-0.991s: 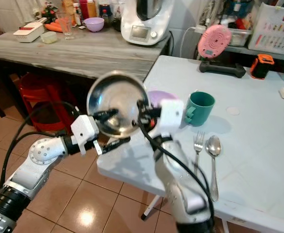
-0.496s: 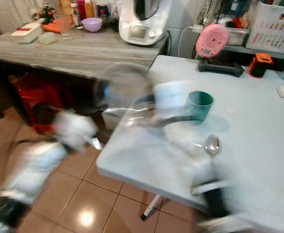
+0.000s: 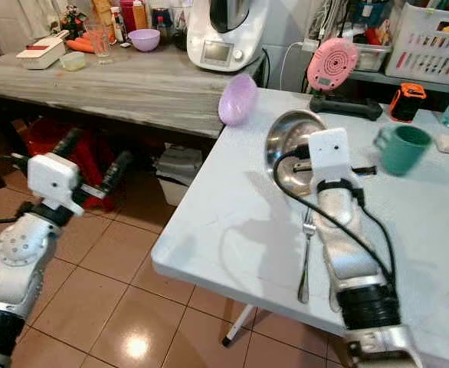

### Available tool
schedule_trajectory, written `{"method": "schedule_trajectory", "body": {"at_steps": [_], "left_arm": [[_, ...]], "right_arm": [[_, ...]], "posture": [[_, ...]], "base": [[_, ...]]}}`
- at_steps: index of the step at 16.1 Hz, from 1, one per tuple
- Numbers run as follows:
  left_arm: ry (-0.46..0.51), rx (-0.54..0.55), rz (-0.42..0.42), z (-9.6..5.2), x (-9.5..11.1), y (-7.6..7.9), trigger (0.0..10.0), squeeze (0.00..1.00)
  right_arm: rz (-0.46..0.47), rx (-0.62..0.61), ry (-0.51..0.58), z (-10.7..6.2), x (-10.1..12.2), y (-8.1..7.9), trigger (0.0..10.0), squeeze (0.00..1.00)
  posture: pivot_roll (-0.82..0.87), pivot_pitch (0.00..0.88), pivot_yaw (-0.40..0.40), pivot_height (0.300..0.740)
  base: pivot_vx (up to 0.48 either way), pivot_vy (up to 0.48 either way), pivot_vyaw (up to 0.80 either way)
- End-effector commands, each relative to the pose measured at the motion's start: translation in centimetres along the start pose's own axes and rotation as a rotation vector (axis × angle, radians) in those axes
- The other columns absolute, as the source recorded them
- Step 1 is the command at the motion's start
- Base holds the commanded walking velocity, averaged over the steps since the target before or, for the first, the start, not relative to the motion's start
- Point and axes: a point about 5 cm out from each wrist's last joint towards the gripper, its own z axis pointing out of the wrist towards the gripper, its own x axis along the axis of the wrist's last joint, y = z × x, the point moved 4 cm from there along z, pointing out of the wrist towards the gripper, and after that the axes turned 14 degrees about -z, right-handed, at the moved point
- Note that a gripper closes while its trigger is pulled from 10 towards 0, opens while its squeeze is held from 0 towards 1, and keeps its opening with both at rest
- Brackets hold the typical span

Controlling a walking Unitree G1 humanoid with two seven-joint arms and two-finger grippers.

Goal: Setting the table

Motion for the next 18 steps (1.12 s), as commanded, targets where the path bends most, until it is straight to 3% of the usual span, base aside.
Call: {"method": "schedule_trajectory", "body": {"at_steps": [1,6,9,12,14,18], "left_arm": [[-0.004,0.005,-0.021,0.3,0.1,-0.1,10.0,0.0],[-0.027,-0.014,-0.054,0.3,-0.7,0.7,10.0,0.0],[-0.052,0.038,-0.115,-0.2,-1.4,0.0,10.0,0.0],[-0.11,0.169,-0.22,-1.8,-3.4,-1.4,10.0,0.0],[-0.141,0.232,-0.256,-2.7,-4.4,-1.7,10.0,0.0],[-0.173,0.233,-0.287,-3.9,-5.1,-0.9,10.0,0.0]], "right_arm": [[0.007,-0.001,0.013,-0.1,0.1,0.0,0.0,0.0],[0.038,-0.006,0.005,-0.4,-0.2,-0.2,0.0,0.0],[0.129,0.005,0.016,-0.6,0.1,-0.4,0.0,0.0],[0.348,0.033,0.011,-2.0,0.3,-0.9,0.0,0.0],[0.379,0.031,-0.002,-3.1,-0.3,-1.0,0.0,0.0],[0.418,0.015,-0.031,-5.3,-1.7,-0.5,0.0,0.0]], "posture": [[0.0,0.0,0.022,0.74],[0.0,0.0,0.028,0.74],[0.0,0.0,0.027,0.74],[0.01,0.0,0.022,0.74],[0.0,0.0,0.023,0.74],[0.0,0.0,0.025,0.74]], "base": [[0.0,0.0,0.0],[0.0,0.0,0.0],[0.0,0.0,0.0],[0.0,0.0,0.0],[0.0,0.0,0.0],[0.0,0.0,0.0]]}}
